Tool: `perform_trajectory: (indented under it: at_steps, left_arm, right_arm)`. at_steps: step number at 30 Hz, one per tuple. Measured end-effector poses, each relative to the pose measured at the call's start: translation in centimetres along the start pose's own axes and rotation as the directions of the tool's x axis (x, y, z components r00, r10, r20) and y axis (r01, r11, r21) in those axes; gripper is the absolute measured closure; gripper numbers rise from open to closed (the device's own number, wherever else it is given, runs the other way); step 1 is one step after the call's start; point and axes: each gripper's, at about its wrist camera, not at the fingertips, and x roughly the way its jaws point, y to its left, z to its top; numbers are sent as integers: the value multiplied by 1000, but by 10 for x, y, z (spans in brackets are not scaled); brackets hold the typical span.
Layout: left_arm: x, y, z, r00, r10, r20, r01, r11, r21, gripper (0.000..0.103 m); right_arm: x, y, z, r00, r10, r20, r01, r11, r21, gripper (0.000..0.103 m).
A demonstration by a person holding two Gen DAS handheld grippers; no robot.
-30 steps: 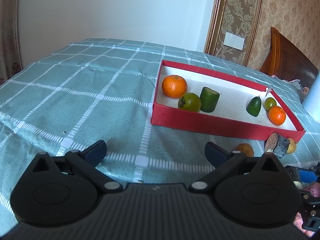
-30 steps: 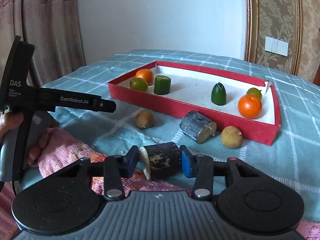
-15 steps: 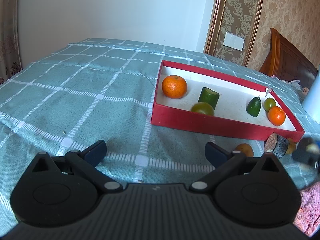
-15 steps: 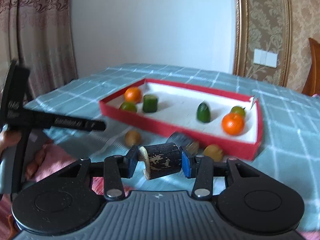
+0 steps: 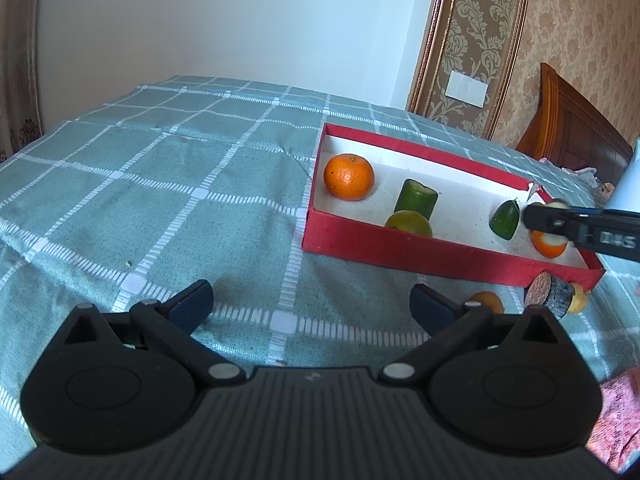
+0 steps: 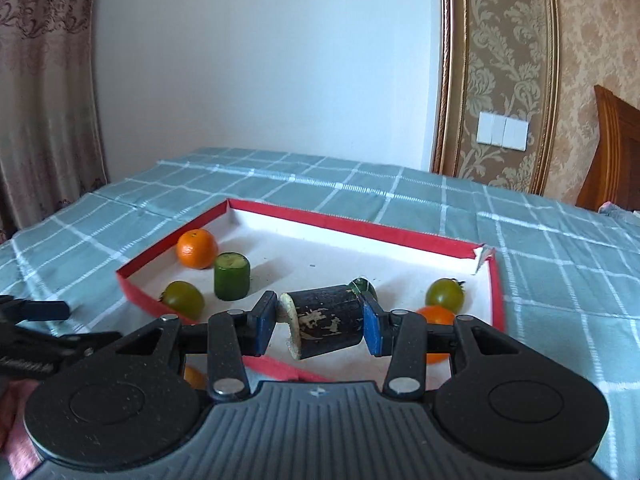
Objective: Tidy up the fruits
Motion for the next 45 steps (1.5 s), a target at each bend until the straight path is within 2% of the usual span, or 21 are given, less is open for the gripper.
perform_trajectory:
  at_steps: [12,19,23,30,37,39,41,43,45]
  left_arm:
    - [0,1,0,1000,-3,2,3,1000,-4,0]
    - [0,1,0,1000,-3,2,3,1000,-4,0]
    - [0,1,0,1000,-3,2,3,1000,-3,0]
    - [0,2,0,1000,-6,3,6,1000,-7,0]
    - [-1,3,0,1000,-11,6,11,1000,-14,0]
    - [-1,3,0,1000,-14,8,14,1000,-18,0]
    - [-2,4,0,1000,-17,10,17,1000,-21,0]
    - [-2,5,-1,1000,-20,11,20,1000,-24,0]
    - [-2,5,0,1000,-21,11,21,999,-26,0]
  right_arm:
    - [44,3,2,998,-22,-59,22,1000,-12,60]
    - [50,18,7,997,-52,-56,47,996,-78,60]
    - [52,24,4,997,-39,-67,32,995,-96,60]
    - [61,25,-1,993,-32,-112,23,996,-86,60]
    - [60,21,-3,993,-17,-114,11,999,-52,59]
    - [55,18,-2,994,-1,-110,-4,999,-41,55]
    - [45,14,-1,996,12,-90,-14,1000,-27,39]
    - [27,10,-3,999,-9,-41,8,1000,-13,34]
    - [6,4,-5,1000,-19,7,19,1000,1,34]
